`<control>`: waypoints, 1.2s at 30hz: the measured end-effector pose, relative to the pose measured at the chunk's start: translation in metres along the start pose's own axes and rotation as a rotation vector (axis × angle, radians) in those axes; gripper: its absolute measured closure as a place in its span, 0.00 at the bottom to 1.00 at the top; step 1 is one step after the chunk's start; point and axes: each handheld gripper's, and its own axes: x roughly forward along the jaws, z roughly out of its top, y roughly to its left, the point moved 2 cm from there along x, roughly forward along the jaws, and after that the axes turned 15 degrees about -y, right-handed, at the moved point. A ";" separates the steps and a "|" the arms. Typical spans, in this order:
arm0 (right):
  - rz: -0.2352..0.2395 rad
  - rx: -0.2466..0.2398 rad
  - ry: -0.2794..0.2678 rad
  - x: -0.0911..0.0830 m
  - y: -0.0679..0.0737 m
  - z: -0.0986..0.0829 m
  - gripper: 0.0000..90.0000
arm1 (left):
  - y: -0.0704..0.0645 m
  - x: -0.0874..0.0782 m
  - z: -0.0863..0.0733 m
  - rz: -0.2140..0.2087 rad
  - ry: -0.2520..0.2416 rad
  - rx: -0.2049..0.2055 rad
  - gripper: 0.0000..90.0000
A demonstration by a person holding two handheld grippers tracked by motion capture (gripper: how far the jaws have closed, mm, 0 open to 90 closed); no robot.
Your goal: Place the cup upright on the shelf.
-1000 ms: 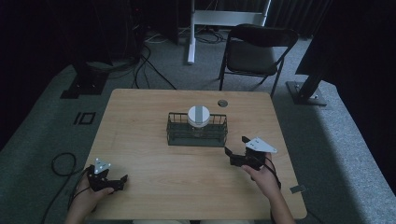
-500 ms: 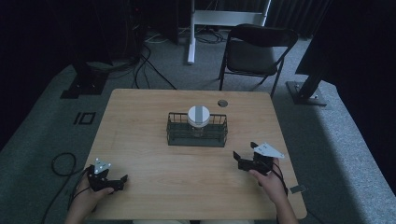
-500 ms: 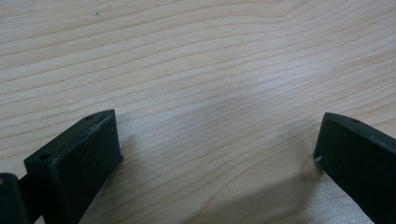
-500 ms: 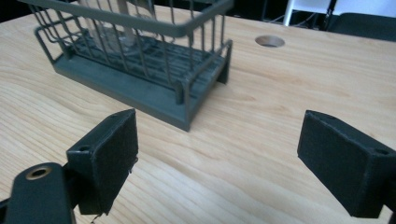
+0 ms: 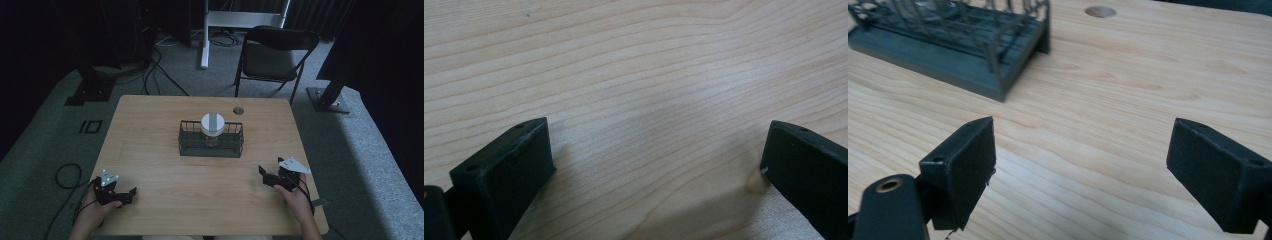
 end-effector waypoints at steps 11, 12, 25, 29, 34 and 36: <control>-0.116 0.019 0.052 -0.007 -0.024 -0.010 0.14 | 0.000 0.000 0.000 0.000 0.000 0.000 0.01; -0.122 0.024 0.057 -0.008 -0.026 -0.011 0.14 | 0.000 0.000 0.000 0.000 0.000 0.000 0.01; -0.146 0.051 0.133 -0.010 -0.035 -0.018 0.14 | 0.000 0.000 0.000 -0.001 0.000 0.001 0.01; -0.123 0.047 0.173 -0.010 -0.035 -0.019 0.14 | 0.000 0.000 0.000 0.000 0.000 0.000 0.01; -0.104 0.016 0.239 -0.008 -0.033 -0.022 0.14 | 0.000 0.000 0.000 0.000 0.000 0.001 0.01; -0.094 0.010 0.256 -0.007 -0.032 -0.023 0.14 | 0.000 0.000 0.000 0.000 0.000 0.000 0.01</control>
